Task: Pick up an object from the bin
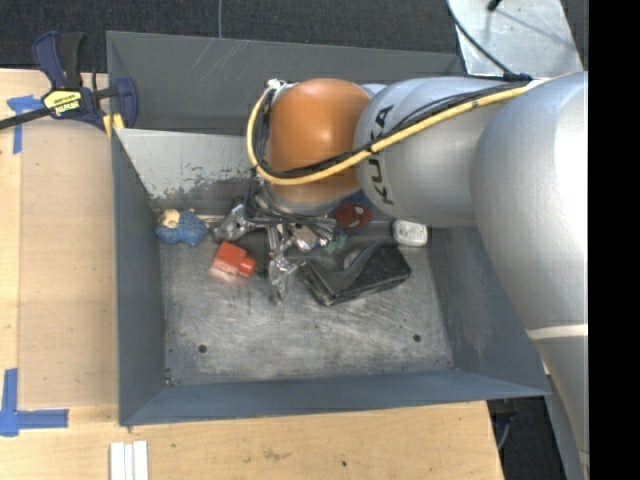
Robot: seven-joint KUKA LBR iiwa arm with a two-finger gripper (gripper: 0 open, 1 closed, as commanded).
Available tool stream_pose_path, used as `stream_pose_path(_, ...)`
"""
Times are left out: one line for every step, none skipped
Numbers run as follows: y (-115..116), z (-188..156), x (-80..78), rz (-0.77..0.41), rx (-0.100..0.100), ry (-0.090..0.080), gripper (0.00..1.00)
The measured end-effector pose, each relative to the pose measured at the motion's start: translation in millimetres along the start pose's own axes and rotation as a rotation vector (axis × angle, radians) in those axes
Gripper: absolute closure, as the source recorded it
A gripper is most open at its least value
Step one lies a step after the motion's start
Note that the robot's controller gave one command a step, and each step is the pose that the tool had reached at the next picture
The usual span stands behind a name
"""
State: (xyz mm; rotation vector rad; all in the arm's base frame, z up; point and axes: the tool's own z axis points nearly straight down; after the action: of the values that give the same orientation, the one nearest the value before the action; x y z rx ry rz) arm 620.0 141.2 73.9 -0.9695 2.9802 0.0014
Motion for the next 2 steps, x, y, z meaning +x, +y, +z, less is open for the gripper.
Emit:
stream_pose_path(8, -1, 24.8, -0.037, 0.002, -0.007, 0.00)
stream_pose_path(-21, -33, 67.0, -0.100, 0.000, 0.006, 0.00)
